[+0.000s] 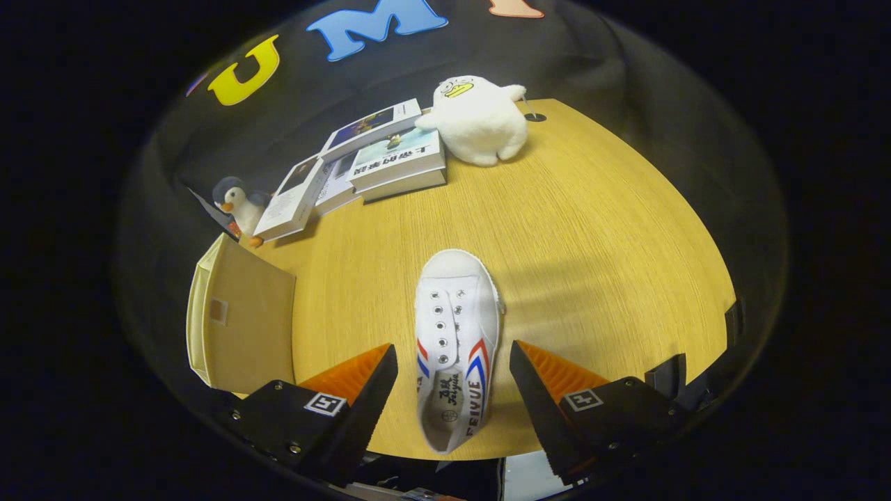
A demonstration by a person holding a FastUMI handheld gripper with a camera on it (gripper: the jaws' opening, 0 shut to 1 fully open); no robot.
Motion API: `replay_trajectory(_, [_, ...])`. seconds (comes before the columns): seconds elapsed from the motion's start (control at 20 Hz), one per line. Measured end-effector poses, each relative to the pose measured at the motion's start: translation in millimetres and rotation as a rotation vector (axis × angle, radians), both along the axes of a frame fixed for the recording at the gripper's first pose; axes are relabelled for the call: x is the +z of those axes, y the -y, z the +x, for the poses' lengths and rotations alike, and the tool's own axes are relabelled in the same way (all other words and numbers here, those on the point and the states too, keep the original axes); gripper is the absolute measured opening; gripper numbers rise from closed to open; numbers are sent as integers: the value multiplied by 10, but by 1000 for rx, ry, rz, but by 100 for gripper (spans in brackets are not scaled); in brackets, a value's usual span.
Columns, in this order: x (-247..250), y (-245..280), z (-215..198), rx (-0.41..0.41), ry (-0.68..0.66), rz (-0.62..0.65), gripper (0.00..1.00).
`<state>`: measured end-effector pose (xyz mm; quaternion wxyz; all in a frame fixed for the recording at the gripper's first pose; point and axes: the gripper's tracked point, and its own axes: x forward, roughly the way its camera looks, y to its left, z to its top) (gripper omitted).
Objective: Open the storage box then place both shoes into the box .Put the left shoe in first, then the right shoe, with the right side of both shoes facing outward in a uniform manner.
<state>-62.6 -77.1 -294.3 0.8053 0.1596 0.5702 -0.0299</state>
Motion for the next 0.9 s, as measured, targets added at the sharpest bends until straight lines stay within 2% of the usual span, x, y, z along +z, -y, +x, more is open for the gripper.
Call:
replay_trajectory(0.5, [-516, 219, -158, 31, -125, -41, 98])
replay_trajectory(0.75, [-619, 113, -144, 42, -152, -2, 97])
replay_trajectory(0.9, [-630, 82, -120, 36, -167, 31, 84])
